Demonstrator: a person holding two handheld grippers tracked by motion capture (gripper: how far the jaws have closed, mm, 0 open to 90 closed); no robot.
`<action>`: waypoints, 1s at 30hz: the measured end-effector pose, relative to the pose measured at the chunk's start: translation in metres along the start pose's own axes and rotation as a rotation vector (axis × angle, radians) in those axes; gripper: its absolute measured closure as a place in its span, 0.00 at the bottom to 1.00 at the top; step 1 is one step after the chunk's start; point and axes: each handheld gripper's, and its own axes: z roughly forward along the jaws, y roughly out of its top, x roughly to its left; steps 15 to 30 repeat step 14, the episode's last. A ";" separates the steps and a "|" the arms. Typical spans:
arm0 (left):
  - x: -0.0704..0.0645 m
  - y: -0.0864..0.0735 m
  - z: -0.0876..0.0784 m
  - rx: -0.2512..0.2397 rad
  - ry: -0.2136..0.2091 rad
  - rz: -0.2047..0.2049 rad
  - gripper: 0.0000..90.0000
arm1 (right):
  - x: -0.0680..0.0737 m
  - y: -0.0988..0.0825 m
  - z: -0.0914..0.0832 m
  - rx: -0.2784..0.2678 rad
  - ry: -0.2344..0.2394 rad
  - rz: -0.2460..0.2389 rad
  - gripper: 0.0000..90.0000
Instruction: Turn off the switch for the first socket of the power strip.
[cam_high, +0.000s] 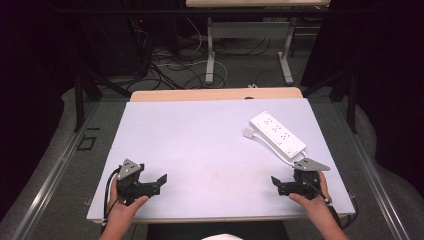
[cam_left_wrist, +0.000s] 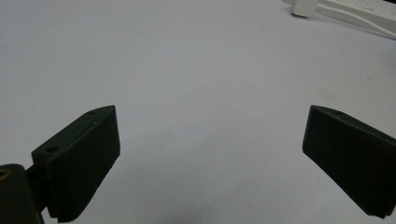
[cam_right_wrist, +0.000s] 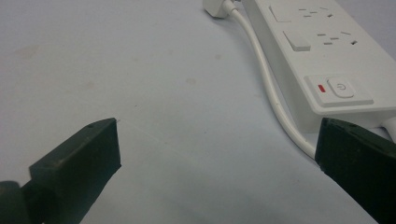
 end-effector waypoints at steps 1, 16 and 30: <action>0.000 0.000 0.000 0.003 -0.001 0.001 0.04 | 0.000 0.000 0.000 -0.002 0.000 -0.002 0.00; 0.000 0.001 -0.001 -0.004 0.000 0.003 0.04 | -0.001 -0.004 0.001 -0.005 -0.001 0.013 0.00; 0.000 0.001 -0.001 -0.004 0.000 0.003 0.04 | -0.001 -0.004 0.001 -0.005 -0.001 0.013 0.00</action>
